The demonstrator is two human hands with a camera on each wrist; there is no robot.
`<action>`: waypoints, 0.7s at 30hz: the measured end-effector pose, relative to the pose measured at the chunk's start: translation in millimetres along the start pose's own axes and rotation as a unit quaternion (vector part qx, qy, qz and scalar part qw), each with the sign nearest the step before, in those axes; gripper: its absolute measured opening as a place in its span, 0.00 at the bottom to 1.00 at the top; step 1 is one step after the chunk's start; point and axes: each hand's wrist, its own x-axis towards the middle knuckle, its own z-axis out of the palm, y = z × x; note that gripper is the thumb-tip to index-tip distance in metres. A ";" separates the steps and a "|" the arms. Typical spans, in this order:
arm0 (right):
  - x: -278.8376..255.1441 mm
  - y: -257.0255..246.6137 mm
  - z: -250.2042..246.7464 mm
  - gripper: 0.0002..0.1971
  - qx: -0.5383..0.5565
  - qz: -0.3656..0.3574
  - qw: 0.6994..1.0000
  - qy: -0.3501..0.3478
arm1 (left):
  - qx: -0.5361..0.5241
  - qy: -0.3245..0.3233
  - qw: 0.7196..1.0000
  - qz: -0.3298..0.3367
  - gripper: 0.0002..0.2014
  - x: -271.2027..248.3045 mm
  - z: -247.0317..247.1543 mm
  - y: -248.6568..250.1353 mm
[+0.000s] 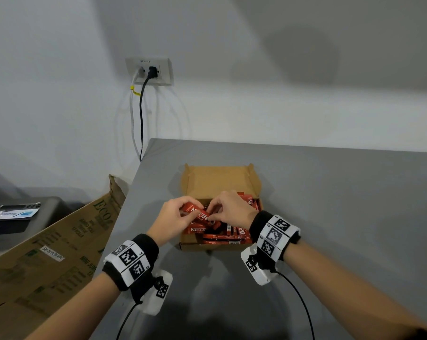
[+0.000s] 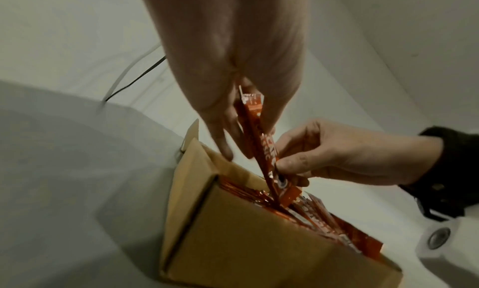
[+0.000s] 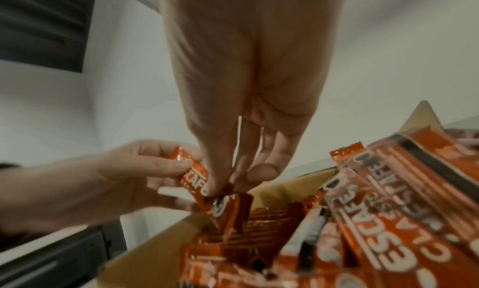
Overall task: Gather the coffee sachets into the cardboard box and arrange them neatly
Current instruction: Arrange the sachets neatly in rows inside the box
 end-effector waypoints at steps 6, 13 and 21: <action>2.5 -3.0 12.6 0.09 -0.086 -0.015 0.996 -0.002 | 0.188 -0.040 0.980 0.058 0.04 1.6 -12.8 -0.6; 1.8 -3.6 18.0 0.08 -0.152 -0.015 0.988 -0.024 | 0.213 -0.093 0.972 0.020 0.05 0.6 -12.7 4.7; -1.3 -4.9 17.5 0.07 -0.258 -0.007 0.965 -0.041 | 0.303 -0.163 0.939 0.028 0.08 3.1 2.0 6.7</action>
